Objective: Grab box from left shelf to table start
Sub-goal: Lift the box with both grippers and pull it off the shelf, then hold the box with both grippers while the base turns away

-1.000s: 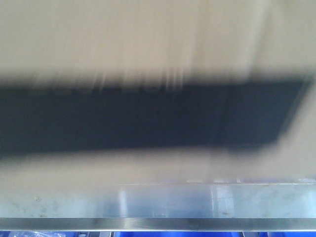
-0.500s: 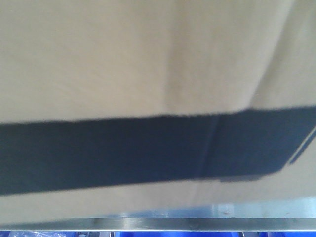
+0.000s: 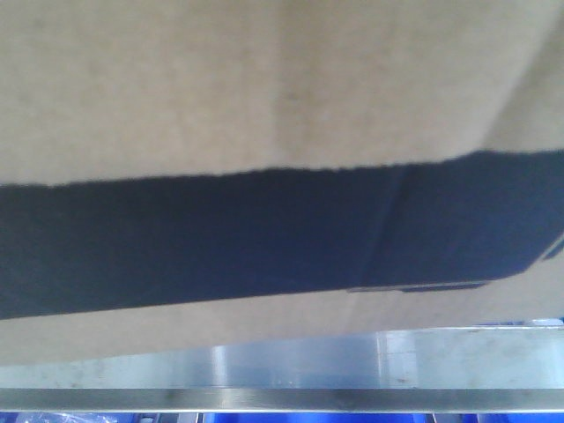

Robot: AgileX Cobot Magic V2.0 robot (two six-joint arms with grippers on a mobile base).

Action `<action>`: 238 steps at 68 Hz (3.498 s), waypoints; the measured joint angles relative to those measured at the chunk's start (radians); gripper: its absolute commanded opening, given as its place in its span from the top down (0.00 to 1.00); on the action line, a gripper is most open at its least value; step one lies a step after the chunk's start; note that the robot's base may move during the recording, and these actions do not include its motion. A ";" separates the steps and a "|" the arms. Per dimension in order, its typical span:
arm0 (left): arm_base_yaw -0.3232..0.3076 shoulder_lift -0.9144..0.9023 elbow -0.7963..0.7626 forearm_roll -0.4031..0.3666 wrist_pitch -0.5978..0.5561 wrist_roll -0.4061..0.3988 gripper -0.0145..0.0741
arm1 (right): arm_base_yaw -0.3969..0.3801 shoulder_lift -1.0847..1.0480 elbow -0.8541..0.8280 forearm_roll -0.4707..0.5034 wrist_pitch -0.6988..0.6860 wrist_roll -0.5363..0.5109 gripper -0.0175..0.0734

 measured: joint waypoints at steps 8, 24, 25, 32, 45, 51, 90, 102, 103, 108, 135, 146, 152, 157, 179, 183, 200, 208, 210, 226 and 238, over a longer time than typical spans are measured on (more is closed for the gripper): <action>0.000 0.000 0.000 -0.001 0.000 0.001 0.94 | 0.000 0.000 0.000 0.000 0.000 0.000 0.74; 0.000 0.000 0.000 -0.002 0.000 0.001 0.94 | 0.000 0.000 0.000 0.000 0.000 0.000 0.74; 0.000 0.000 0.000 -0.002 0.000 0.001 0.94 | 0.000 0.000 0.000 0.000 0.000 0.000 0.74; 0.000 0.000 0.000 -0.002 0.000 0.001 0.94 | 0.000 0.000 0.000 0.000 0.000 0.000 0.74; 0.000 0.000 0.000 -0.002 0.000 0.001 0.94 | 0.000 0.000 0.000 0.000 0.004 0.000 0.74; 0.000 0.000 0.000 -0.002 0.000 0.002 0.94 | 0.000 0.000 0.000 0.000 0.006 0.000 0.74; 0.000 0.000 0.000 -0.002 0.001 0.002 0.94 | 0.000 0.000 0.000 0.000 0.007 0.000 0.74; 0.000 0.000 0.000 -0.002 0.001 0.002 0.94 | 0.000 0.000 0.000 0.000 0.007 0.000 0.74; 0.000 0.000 0.000 -0.002 0.001 0.002 0.94 | 0.000 0.000 0.000 0.000 0.007 0.000 0.74; 0.000 0.000 0.000 -0.002 0.001 0.002 0.94 | 0.000 0.000 0.000 0.000 0.007 0.000 0.74; 0.000 0.000 0.000 -0.004 0.001 0.002 0.94 | 0.000 0.000 0.000 0.000 0.008 0.000 0.74; 0.000 0.000 0.000 -0.004 0.001 0.002 0.94 | 0.000 -0.002 0.000 0.000 0.008 0.000 0.74; 0.000 0.000 0.000 -0.004 0.001 0.002 0.94 | 0.000 -0.002 0.000 0.000 0.008 0.000 0.74; 0.000 0.000 0.000 -0.004 0.001 0.002 0.94 | 0.000 -0.002 0.000 0.000 0.008 0.000 0.74; 0.000 0.000 0.000 -0.004 0.001 0.002 0.94 | 0.000 -0.002 0.000 0.000 0.008 0.000 0.74; 0.000 0.000 0.000 -0.004 0.001 0.002 0.94 | 0.000 -0.002 0.000 0.000 0.008 0.000 0.74; 0.000 0.000 0.000 -0.004 0.001 0.002 0.94 | 0.000 -0.002 0.000 0.000 0.008 0.000 0.74; 0.000 0.000 0.000 -0.004 0.001 0.002 0.94 | 0.000 -0.002 0.000 0.000 0.008 0.000 0.74; 0.000 0.000 0.000 -0.004 0.001 0.002 0.94 | 0.000 -0.002 0.000 0.000 0.008 0.000 0.74; 0.000 0.000 0.000 -0.004 0.001 0.002 0.94 | 0.000 -0.002 0.000 0.000 0.009 0.000 0.74; 0.000 0.000 0.000 -0.004 0.001 0.002 0.94 | 0.000 -0.002 0.000 0.000 0.009 0.000 0.74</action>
